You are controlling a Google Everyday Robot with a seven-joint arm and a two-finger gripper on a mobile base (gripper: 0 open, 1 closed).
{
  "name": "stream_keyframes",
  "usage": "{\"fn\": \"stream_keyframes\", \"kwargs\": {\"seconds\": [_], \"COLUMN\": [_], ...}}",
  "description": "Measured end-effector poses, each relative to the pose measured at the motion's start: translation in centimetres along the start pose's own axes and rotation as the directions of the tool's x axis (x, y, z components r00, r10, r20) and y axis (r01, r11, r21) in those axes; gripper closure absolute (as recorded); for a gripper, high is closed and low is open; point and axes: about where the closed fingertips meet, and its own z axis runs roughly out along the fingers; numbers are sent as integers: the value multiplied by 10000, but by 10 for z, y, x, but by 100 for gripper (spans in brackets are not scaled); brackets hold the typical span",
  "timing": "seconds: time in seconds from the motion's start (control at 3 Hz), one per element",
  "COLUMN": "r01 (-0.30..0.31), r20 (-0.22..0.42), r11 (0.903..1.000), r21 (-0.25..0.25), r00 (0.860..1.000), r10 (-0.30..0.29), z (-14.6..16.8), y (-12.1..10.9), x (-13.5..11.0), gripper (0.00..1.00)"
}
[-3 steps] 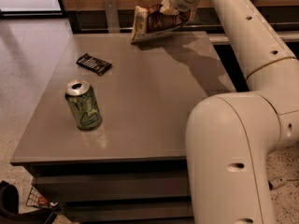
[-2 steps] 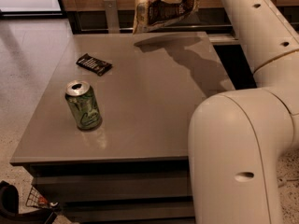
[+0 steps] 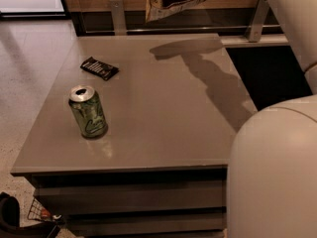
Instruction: Pick brown chip bag
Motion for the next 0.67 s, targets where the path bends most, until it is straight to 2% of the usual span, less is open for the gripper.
{"fn": "stream_keyframes", "kwargs": {"seconds": [0.33,0.67], "r01": [195,374], "r20": [55,526], "r11": [9986,9954], "r21": [484,880], "r00": [9998,9977], "r10": [-198,-422], "z": [-30,-53], "y": [-6,-5], "x": [-9,-17], "gripper": [100,100]}}
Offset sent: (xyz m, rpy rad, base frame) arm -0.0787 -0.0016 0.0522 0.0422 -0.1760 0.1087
